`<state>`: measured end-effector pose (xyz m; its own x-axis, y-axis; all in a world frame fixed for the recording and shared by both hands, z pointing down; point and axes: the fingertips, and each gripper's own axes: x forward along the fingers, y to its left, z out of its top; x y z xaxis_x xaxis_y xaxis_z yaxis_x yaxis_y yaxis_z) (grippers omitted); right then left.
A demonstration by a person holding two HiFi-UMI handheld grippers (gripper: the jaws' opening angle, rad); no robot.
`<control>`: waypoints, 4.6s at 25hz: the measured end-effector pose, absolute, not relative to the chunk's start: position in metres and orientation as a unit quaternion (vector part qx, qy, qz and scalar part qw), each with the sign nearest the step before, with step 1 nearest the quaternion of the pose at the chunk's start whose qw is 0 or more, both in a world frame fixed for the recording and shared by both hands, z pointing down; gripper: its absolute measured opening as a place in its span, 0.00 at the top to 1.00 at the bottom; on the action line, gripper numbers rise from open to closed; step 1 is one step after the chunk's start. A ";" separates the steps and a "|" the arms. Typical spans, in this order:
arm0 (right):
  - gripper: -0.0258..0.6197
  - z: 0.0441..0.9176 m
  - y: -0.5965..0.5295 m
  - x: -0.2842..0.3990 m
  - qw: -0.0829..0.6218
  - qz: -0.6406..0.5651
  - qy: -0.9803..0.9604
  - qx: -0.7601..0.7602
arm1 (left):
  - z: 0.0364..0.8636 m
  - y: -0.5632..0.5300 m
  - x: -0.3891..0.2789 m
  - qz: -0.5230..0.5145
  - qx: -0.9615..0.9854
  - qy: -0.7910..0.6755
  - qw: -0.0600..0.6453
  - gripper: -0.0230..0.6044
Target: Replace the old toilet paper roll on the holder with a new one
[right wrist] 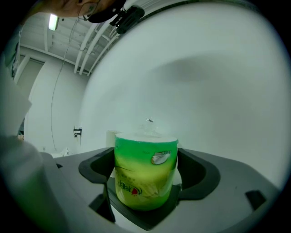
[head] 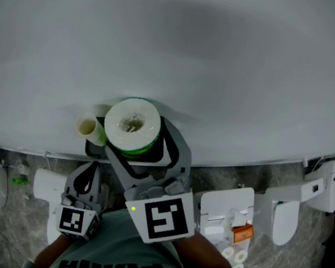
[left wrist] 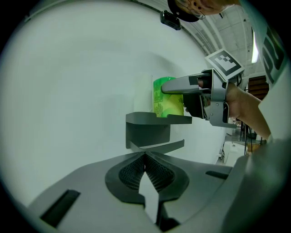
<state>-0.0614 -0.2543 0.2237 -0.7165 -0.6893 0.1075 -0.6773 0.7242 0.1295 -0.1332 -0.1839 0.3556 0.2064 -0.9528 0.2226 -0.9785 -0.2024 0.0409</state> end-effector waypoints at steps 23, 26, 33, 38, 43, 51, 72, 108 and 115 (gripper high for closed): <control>0.33 0.192 -0.248 -0.056 -0.019 -0.022 -0.915 0.402 | 0.358 -0.182 -0.133 0.062 0.785 -0.609 0.092 0.96; 0.33 0.189 -0.246 -0.048 -0.027 -0.016 -0.913 0.407 | 0.360 -0.182 -0.127 0.062 0.790 -0.602 0.093 0.96; 0.33 0.185 -0.241 -0.027 -0.033 -0.013 -0.902 0.430 | 0.361 -0.185 -0.109 0.060 0.807 -0.579 0.094 0.96; 0.33 0.185 -0.239 -0.005 -0.036 -0.007 -0.890 0.454 | 0.362 -0.188 -0.094 0.060 0.821 -0.560 0.097 0.96; 0.33 0.187 -0.239 0.018 -0.041 0.003 -0.879 0.474 | 0.362 -0.192 -0.078 0.062 0.832 -0.543 0.093 0.96; 0.33 0.194 -0.237 0.051 -0.043 0.017 -0.865 0.500 | 0.371 -0.189 -0.058 0.112 0.844 -0.515 0.099 0.96; 0.33 0.253 -0.231 0.097 -0.046 0.087 -0.845 0.525 | 0.376 -0.185 -0.036 0.123 0.854 -0.499 0.073 0.96; 0.33 0.350 -0.270 0.083 -0.234 0.423 -0.752 0.448 | 0.380 -0.187 -0.079 0.134 0.830 -0.535 0.078 0.96; 0.33 0.363 -0.273 0.082 -0.279 0.470 -0.718 0.431 | 0.379 -0.183 -0.086 0.130 0.825 -0.544 0.083 0.96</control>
<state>0.0821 -0.2725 0.3634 -0.4735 -0.8808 0.0042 -0.3560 0.1870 -0.9156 -0.0864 -0.1826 0.3788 0.3738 -0.8760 0.3048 -0.9193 -0.3936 -0.0040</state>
